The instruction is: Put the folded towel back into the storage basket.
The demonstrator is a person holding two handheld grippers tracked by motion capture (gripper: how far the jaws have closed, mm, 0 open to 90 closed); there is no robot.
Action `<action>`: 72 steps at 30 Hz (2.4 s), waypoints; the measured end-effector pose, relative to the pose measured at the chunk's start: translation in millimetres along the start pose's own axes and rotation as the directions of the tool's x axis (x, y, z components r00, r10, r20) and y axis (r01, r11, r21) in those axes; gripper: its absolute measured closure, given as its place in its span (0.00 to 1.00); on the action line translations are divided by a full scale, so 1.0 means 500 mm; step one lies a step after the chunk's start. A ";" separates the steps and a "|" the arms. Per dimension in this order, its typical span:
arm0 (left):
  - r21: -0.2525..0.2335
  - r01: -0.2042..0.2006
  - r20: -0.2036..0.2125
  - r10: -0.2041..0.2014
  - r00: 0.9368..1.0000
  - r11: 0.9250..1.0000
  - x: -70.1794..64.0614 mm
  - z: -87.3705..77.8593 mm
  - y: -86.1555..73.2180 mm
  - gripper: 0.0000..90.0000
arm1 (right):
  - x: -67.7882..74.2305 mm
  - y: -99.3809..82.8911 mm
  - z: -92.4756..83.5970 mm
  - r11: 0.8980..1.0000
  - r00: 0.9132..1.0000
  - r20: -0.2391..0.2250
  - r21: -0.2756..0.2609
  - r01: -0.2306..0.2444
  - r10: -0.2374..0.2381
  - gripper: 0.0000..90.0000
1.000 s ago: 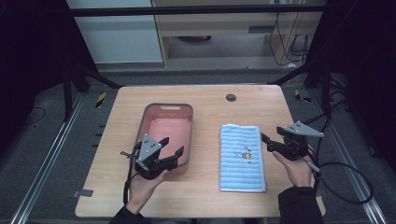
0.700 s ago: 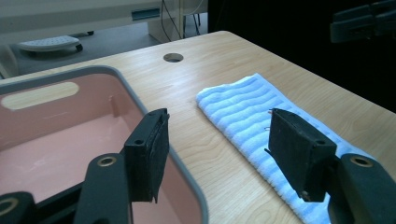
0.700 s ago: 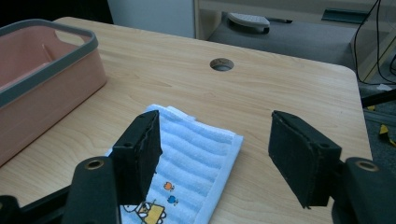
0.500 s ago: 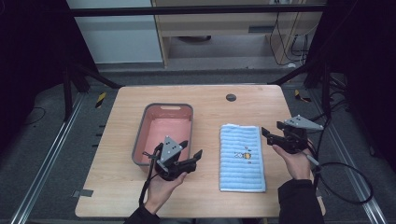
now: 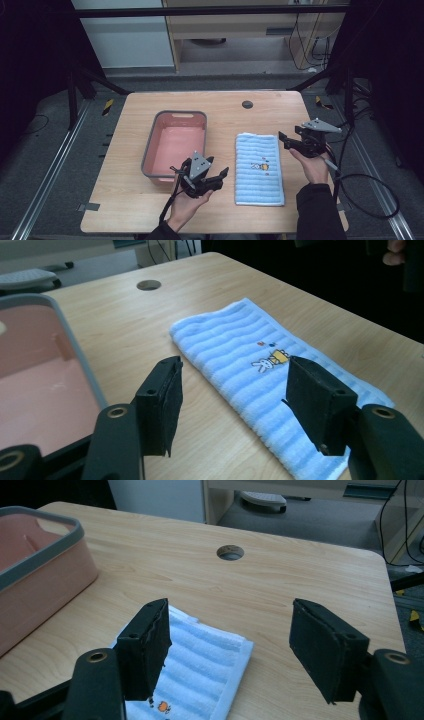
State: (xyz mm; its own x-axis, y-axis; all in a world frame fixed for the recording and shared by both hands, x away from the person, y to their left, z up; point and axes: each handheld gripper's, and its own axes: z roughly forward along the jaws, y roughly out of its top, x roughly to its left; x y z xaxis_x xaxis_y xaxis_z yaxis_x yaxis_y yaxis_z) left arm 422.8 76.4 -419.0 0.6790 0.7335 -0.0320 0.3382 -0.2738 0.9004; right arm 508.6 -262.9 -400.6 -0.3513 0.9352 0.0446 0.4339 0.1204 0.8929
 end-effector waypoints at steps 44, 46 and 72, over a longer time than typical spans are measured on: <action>0.197 -0.019 0.065 0.006 0.998 0.980 -0.063 0.131 -0.109 0.52 | -0.014 -0.071 0.145 0.988 1.000 -0.015 0.155 0.025 -0.023 0.46; 0.201 -0.018 0.064 0.006 0.998 0.979 -0.063 0.135 -0.110 0.52 | -0.015 -0.078 0.150 0.985 1.000 -0.014 0.171 0.021 -0.019 0.46; 0.242 0.001 0.073 -0.019 0.997 0.970 -0.070 0.158 -0.121 0.62 | -0.016 -0.129 0.189 0.961 0.998 -0.049 0.276 -0.013 0.027 0.65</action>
State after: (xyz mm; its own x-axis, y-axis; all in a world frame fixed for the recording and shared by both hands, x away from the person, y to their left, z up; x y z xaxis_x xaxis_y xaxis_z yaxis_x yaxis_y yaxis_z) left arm 430.2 18.1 -507.0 0.7181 0.6912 -0.0812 0.4864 -0.4151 0.7688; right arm 561.9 -246.9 -501.2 -0.3794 0.9207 0.0908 0.6504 0.1956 0.7339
